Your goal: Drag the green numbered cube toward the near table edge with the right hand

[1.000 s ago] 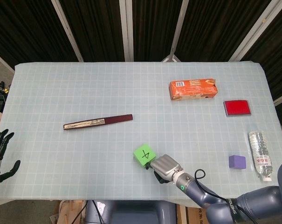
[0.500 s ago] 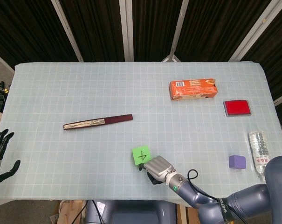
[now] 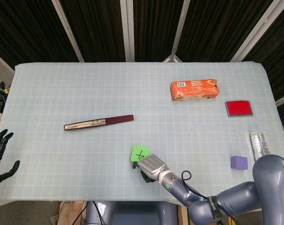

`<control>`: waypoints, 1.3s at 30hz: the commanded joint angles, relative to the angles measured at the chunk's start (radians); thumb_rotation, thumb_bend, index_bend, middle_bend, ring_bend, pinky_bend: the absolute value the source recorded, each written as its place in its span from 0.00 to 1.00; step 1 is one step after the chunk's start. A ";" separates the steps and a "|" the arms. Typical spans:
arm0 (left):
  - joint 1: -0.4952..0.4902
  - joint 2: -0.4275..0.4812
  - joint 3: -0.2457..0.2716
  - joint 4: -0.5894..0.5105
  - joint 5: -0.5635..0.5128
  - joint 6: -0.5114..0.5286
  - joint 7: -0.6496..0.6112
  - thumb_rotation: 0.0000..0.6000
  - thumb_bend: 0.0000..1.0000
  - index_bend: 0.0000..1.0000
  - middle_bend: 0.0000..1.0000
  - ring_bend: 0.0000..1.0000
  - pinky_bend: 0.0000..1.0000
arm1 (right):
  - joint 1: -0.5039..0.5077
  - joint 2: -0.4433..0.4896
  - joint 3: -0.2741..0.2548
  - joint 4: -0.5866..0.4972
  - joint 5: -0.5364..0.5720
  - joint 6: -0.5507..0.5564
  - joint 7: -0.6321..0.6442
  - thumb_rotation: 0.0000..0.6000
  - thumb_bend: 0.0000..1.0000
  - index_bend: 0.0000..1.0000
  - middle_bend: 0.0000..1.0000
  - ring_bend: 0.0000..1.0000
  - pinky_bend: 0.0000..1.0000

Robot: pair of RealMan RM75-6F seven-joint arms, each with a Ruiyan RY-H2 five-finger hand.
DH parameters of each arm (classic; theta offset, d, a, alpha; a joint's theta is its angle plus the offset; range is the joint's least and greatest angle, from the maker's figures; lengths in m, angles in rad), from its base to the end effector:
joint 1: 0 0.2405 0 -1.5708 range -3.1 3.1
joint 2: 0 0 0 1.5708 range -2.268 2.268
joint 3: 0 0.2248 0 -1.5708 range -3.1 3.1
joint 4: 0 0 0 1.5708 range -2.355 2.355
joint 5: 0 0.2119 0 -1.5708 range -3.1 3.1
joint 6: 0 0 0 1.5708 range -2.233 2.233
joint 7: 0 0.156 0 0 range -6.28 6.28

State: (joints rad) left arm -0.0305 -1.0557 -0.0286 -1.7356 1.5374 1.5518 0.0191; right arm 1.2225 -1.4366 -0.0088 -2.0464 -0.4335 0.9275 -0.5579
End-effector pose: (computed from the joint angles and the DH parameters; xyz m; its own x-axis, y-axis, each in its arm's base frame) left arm -0.2670 0.1701 0.1552 0.3600 -0.0197 0.9327 0.9329 0.0004 -0.3601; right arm -0.0310 -0.2306 -0.0556 0.5017 -0.6649 0.5534 -0.8530 -0.4865 0.1889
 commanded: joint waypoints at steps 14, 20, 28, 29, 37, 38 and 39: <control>0.001 -0.006 0.002 -0.006 0.000 0.001 0.020 1.00 0.44 0.09 0.00 0.00 0.04 | -0.112 0.306 -0.102 -0.249 -0.149 0.025 0.064 1.00 0.83 0.28 0.85 0.85 0.74; 0.004 -0.013 0.006 -0.007 0.009 0.008 0.037 1.00 0.44 0.09 0.00 0.00 0.04 | -0.305 0.404 -0.133 -0.227 -0.432 0.109 0.221 1.00 0.83 0.27 0.61 0.57 0.51; 0.007 -0.011 0.005 -0.008 0.007 0.012 0.038 1.00 0.44 0.09 0.00 0.00 0.04 | -0.624 0.340 -0.203 -0.028 -0.788 0.518 0.182 1.00 0.63 0.24 0.22 0.23 0.17; 0.007 -0.010 0.006 -0.008 0.008 0.013 0.037 1.00 0.44 0.09 0.00 0.00 0.04 | -0.664 0.320 -0.208 0.010 -0.817 0.569 0.174 1.00 0.62 0.24 0.20 0.22 0.15; 0.011 -0.012 0.010 -0.009 0.015 0.017 0.049 1.00 0.44 0.09 0.00 0.00 0.04 | -0.893 0.244 -0.268 0.305 -1.012 0.767 0.326 1.00 0.54 0.23 0.14 0.12 0.03; 0.011 -0.013 0.011 -0.009 0.016 0.016 0.053 1.00 0.44 0.09 0.00 0.00 0.04 | -0.910 0.239 -0.272 0.335 -1.036 0.781 0.323 1.00 0.53 0.23 0.14 0.12 0.02; 0.011 -0.014 0.011 -0.010 0.017 0.016 0.054 1.00 0.44 0.09 0.00 0.00 0.04 | -0.929 0.233 -0.275 0.363 -1.057 0.800 0.309 1.00 0.53 0.22 0.14 0.12 0.02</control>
State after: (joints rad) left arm -0.0198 -1.0694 -0.0178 -1.7449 1.5541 1.5681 0.0732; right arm 0.3682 -1.1695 -0.2520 -1.7726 -1.4095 1.6707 -0.2721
